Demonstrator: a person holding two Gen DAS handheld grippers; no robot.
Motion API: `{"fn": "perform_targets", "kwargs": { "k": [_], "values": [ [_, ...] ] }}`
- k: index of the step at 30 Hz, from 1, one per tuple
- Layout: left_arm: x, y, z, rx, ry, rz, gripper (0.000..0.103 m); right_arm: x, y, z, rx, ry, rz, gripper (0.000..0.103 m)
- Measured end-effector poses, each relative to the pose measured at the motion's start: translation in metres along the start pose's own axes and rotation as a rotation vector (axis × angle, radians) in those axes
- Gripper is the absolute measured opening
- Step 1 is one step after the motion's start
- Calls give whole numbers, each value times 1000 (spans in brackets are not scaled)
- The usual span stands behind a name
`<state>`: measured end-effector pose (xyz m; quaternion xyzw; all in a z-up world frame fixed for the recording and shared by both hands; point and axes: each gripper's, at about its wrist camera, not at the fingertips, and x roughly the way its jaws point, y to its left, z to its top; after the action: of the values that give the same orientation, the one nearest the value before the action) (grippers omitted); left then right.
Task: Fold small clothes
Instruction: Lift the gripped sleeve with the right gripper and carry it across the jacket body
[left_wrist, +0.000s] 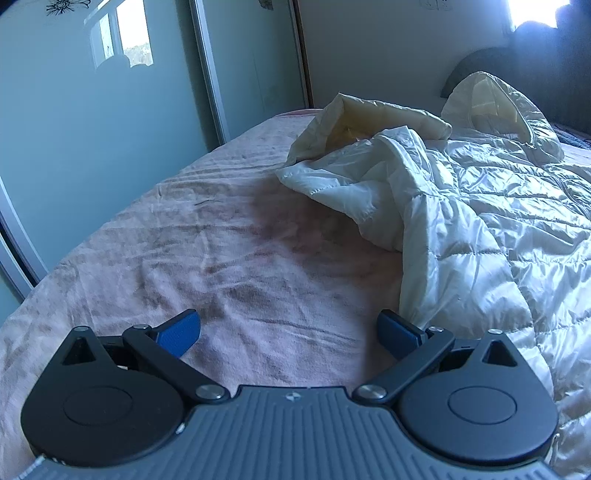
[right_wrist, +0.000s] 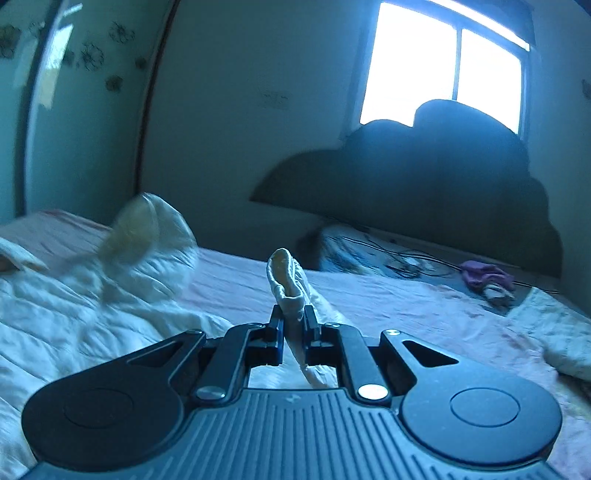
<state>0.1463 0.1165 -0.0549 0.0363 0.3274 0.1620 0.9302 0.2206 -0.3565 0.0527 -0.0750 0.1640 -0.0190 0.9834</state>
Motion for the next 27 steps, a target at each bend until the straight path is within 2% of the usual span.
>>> {"fn": "perform_targets", "kwargs": {
  "k": [10, 27],
  "values": [
    [0, 2, -1, -10, 3, -6, 103, 2, 58, 16, -8, -22, 134, 10],
    [1, 2, -2, -28, 9, -16, 103, 6, 130, 28, -15, -27, 255, 10]
  ]
}}
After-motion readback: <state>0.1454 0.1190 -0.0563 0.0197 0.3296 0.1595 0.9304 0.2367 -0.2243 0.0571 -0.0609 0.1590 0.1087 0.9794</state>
